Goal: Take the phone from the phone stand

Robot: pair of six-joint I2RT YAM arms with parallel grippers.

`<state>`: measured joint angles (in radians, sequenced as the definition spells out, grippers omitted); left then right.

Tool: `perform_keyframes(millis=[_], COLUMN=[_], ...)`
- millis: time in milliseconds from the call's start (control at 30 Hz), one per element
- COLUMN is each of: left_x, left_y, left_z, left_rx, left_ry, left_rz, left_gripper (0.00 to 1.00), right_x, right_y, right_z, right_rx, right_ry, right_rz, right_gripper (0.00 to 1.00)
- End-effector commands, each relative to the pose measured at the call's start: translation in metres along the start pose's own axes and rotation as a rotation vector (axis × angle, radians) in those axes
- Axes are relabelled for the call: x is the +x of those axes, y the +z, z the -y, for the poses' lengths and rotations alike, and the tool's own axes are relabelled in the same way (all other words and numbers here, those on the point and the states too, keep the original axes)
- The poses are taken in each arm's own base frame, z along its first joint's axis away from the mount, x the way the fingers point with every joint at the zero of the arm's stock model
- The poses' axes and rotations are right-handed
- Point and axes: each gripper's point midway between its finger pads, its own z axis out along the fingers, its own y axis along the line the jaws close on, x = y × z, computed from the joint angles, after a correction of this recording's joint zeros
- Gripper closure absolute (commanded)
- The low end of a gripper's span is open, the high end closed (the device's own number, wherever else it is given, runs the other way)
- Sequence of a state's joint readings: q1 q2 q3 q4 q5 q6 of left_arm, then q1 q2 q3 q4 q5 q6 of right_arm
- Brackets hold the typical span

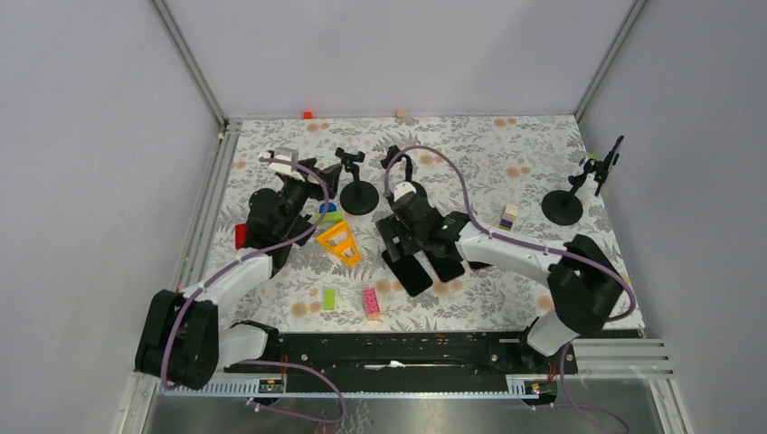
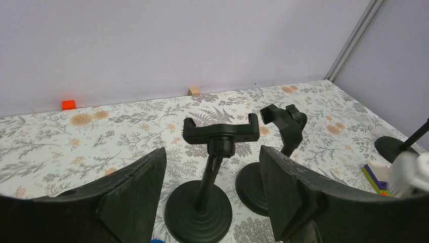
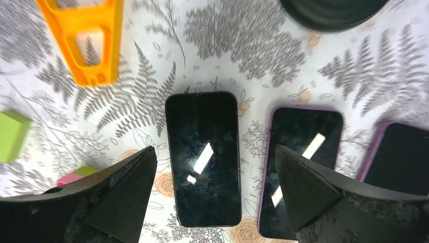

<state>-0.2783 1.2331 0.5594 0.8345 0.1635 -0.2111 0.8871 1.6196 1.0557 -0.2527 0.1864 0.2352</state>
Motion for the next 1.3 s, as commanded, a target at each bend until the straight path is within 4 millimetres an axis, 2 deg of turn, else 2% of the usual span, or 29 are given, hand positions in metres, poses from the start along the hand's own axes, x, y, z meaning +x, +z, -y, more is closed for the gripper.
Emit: perform_keyframes(millis=[0, 133, 267, 400, 500, 633, 733, 867, 1000, 1067, 1267], left_x=[-0.02, -0.033, -0.049, -0.054, -0.055, -0.062, -0.074, -0.076, -0.075, -0.071, -0.055], left_y=[-0.021, -0.043, -0.059, -0.063, -0.062, -0.053, -0.043, -0.032, -0.032, -0.035, -0.04], left_z=[-0.007, -0.003, 0.004, 0.026, 0.052, 0.1, 0.15, 0.186, 0.204, 0.209, 0.213], left_rx=[-0.08, -0.1, -0.093, 0.009, 0.144, 0.349, 0.508, 0.633, 0.702, 0.727, 0.75], left_ry=[-0.047, -0.056, -0.048, -0.077, -0.088, -0.005, 0.067, 0.083, 0.063, 0.054, 0.029], left_rz=[0.053, 0.047, 0.045, 0.014, -0.004, -0.047, -0.062, -0.085, -0.082, -0.091, -0.153], left_gripper=[0.27, 0.27, 0.25, 0.25, 0.26, 0.26, 0.26, 0.27, 0.27, 0.27, 0.27], right_x=[-0.048, -0.058, -0.053, -0.044, -0.038, -0.029, -0.022, -0.016, -0.021, -0.019, -0.026], right_y=[-0.047, -0.087, -0.136, -0.187, -0.219, -0.262, -0.295, -0.339, -0.363, -0.372, -0.353], right_z=[0.03, 0.07, 0.141, 0.21, 0.251, 0.293, 0.318, 0.337, 0.352, 0.366, 0.398], right_rx=[0.076, 0.153, 0.316, 0.506, 0.619, 0.781, 0.92, 1.124, 1.274, 1.357, 1.385], right_ry=[0.082, 0.255, 0.484, 0.665, 0.786, 0.881, 0.899, 0.868, 0.801, 0.78, 0.764], right_rz=[0.174, 0.268, 0.337, 0.49, 0.564, 0.611, 0.629, 0.633, 0.594, 0.546, 0.445], right_gripper=[0.08, 0.08, 0.08, 0.06, 0.06, 0.07, 0.07, 0.07, 0.07, 0.07, 0.06])
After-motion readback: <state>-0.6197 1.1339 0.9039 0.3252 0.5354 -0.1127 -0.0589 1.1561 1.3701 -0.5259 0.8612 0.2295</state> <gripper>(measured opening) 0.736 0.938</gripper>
